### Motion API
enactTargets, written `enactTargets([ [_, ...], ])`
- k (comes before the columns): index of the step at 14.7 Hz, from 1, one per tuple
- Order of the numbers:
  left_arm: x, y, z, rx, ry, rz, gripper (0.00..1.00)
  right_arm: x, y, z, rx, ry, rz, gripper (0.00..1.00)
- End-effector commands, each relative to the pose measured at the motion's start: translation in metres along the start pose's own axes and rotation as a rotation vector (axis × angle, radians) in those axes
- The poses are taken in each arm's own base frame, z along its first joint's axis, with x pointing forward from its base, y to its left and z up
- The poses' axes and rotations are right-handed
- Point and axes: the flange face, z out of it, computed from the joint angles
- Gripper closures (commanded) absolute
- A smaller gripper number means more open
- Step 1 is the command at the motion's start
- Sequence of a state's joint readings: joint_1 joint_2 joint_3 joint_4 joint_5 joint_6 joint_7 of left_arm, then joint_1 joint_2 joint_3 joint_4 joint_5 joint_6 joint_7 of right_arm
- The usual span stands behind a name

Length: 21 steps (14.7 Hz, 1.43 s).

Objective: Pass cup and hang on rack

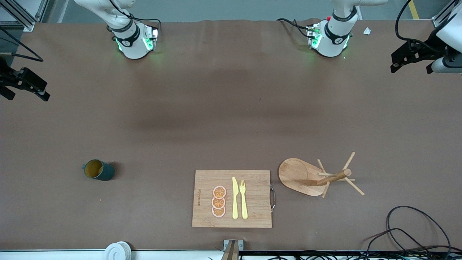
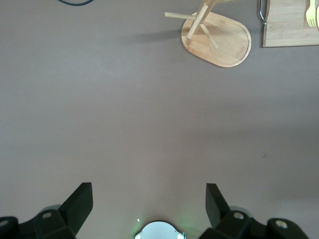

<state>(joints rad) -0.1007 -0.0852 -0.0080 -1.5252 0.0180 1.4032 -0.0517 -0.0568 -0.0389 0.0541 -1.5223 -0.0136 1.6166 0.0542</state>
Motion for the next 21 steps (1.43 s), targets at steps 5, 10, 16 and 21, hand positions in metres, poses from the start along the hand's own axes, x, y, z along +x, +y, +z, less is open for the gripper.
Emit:
enactTargets([
  [5,0.001,0.001,-0.009,0.004,0.019,0.012,0.0,-0.015,0.012,-0.01,-0.022,0.006,0.033,0.0],
  [10,0.001,0.002,-0.01,0.004,0.023,0.014,0.0,-0.015,0.017,-0.011,-0.022,0.005,0.038,0.0],
  [16,0.003,0.005,-0.005,0.005,0.014,0.005,0.0,-0.019,0.03,-0.021,-0.017,0.018,0.064,0.0],
  [21,0.006,0.009,-0.001,0.006,0.005,0.01,0.0,-0.018,0.034,-0.02,-0.017,0.025,0.071,0.0],
])
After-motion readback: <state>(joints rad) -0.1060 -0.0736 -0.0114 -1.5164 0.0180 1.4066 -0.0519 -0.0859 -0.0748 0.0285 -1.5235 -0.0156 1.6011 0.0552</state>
